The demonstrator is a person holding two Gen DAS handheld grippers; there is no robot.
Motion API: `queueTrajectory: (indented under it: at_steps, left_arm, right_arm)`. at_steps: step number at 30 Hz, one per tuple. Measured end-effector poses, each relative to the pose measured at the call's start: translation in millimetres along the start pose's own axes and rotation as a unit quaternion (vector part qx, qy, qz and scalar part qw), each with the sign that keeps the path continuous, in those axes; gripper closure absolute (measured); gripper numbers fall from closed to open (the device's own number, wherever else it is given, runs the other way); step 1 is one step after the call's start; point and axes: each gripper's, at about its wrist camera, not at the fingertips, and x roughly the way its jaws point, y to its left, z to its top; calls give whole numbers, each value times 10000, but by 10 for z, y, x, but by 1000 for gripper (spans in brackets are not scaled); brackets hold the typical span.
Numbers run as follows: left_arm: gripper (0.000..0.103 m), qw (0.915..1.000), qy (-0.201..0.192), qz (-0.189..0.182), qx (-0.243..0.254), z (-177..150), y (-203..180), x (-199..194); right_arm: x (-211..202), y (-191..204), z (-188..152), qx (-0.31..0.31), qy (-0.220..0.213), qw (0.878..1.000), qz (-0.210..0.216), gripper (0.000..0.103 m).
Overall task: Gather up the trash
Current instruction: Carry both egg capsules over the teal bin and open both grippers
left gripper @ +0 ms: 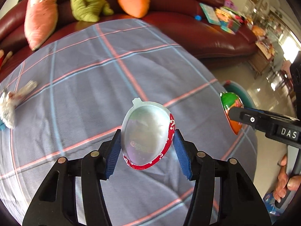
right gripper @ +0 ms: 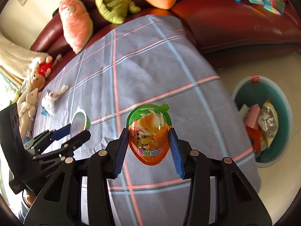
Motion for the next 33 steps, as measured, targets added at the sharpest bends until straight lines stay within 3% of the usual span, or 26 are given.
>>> queueTrajectory:
  at_steps: [14,27,33]
  left_arm:
    - [47,9959,117,-175,874,229,-1125,170]
    - [47,9894,334,-361,1367,381,-1972,494]
    - [47,9859,402,-424,1566,486,-2287,665]
  right_arm:
    - [-532,-1111,0,880,-682,9938,-53,62]
    - [-966,-2167,-131,1508,-974,9827,-454,62]
    - [-1000,-2457,-130,1693,-937,9797,-531,61]
